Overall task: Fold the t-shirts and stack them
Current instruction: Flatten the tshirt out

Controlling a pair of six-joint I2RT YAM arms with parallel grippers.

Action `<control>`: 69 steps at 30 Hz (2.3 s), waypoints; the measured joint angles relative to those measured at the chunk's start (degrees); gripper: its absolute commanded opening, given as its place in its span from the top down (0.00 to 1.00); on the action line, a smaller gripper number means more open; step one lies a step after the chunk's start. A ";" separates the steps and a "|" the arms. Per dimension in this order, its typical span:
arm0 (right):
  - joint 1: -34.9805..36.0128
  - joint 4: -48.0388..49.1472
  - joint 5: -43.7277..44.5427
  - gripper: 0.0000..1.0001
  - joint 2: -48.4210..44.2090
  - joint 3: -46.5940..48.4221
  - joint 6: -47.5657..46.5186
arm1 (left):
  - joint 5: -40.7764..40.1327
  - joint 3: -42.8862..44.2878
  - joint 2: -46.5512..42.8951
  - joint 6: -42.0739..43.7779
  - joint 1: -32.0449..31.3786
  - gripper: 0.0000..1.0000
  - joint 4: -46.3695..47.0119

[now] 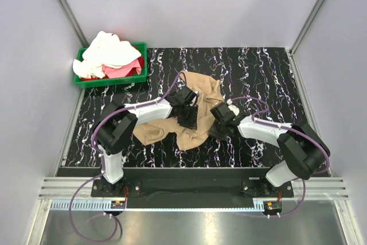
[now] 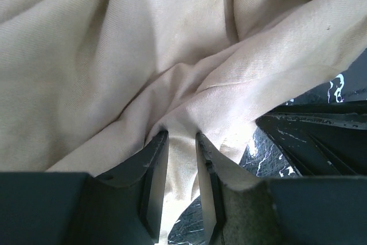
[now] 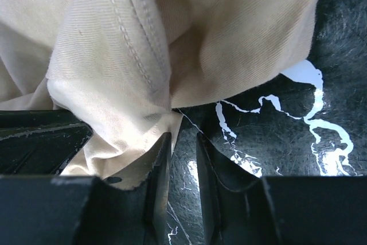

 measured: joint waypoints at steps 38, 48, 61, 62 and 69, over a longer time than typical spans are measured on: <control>-9.38 -20.85 12.63 1.00 -18.01 12.94 -7.82 | -4.70 3.91 -33.46 2.29 17.18 0.49 -15.39; -16.96 -28.15 16.28 1.00 -23.87 13.64 -15.78 | -8.48 -18.75 -35.95 4.35 30.97 0.48 -20.11; -23.63 -31.67 20.31 1.00 -24.85 13.68 -19.10 | -9.09 -22.82 -36.02 0.50 37.99 0.49 -16.79; -24.26 -32.15 20.72 1.00 -25.40 13.73 -19.10 | -8.52 -22.82 -35.69 0.13 39.58 0.49 -15.91; -30.49 -34.47 23.76 1.00 -28.22 18.93 -20.70 | -5.60 -21.31 -26.60 -0.59 42.95 0.46 -10.43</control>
